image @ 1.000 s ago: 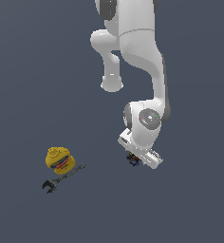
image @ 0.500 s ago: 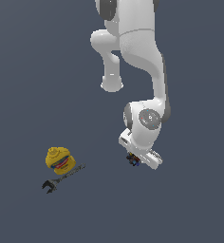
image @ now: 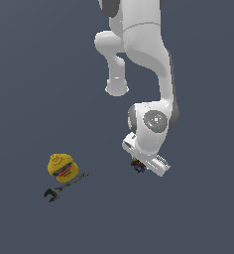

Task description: Pick up a designated object from a clutter of objects.

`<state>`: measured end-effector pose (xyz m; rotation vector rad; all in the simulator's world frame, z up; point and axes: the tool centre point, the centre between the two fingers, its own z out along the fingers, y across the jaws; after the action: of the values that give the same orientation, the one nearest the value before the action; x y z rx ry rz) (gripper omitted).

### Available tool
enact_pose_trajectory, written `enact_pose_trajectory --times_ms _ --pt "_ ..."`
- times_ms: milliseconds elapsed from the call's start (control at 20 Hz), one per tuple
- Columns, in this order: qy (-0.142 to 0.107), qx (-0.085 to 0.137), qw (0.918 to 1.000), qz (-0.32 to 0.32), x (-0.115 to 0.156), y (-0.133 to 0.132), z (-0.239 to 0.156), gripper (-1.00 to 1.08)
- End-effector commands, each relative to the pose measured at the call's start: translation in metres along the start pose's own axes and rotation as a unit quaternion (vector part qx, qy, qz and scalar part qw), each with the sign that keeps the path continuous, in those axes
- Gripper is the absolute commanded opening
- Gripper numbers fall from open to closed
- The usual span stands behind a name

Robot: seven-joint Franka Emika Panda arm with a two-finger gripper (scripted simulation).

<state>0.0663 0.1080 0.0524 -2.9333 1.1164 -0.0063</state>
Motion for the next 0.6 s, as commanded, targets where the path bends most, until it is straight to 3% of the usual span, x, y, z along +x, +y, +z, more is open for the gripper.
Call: enact_pose_trajectory --times_ms 0,550 --pt "0.001 0.001 1.0 0.0 0.006 0.002 -0.015 -1.0" --pt "0.0 0.0 1.0 0.0 0.048 0.02 -0.116 -1.0"
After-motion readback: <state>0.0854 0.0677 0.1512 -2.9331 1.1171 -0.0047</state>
